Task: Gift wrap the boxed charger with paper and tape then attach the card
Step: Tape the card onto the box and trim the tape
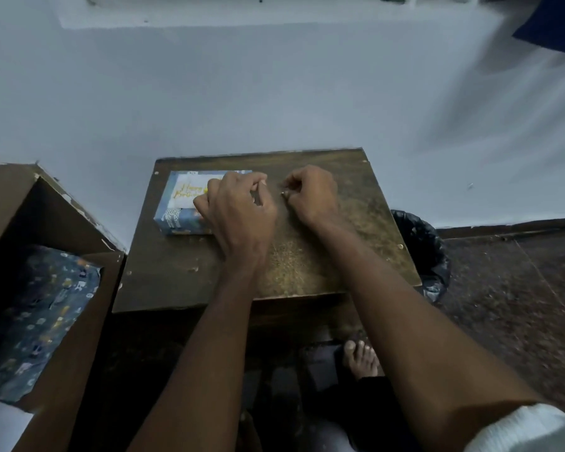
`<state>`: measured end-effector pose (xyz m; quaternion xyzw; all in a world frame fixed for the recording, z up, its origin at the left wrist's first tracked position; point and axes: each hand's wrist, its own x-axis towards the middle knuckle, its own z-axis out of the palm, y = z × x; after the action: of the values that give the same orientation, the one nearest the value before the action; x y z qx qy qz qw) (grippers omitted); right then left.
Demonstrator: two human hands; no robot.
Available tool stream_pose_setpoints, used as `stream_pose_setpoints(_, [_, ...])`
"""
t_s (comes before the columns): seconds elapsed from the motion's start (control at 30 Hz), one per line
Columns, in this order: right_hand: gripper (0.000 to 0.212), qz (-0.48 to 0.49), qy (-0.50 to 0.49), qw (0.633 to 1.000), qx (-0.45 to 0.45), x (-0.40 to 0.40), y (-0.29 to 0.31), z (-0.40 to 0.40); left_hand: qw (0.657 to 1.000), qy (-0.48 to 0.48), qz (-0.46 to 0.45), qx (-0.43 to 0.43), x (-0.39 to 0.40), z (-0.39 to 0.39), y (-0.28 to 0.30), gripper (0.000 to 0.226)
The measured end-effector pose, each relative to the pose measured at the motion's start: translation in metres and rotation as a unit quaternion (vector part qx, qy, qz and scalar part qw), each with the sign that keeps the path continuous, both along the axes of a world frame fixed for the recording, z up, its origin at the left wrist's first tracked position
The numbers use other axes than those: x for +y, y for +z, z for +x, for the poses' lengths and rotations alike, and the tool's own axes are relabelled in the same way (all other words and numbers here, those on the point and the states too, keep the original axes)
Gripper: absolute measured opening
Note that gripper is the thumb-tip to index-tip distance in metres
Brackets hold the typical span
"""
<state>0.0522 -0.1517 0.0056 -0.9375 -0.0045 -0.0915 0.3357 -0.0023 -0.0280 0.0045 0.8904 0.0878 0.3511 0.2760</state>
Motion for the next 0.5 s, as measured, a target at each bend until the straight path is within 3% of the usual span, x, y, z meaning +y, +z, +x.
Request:
stream_pose_setpoints(0.33, [0.012, -0.038, -0.026, 0.999, 0.009, 0.015, 0.002, 0.009, 0.999, -0.024, 0.041, 0.025, 0.006, 0.007, 0.001, 0.014])
stream_pose_setpoints(0.5, [0.035, -0.071, 0.018, 0.997, 0.006, 0.01, -0.003, 0.005, 0.998, -0.026, 0.048, 0.031, 0.007, 0.006, -0.001, 0.012])
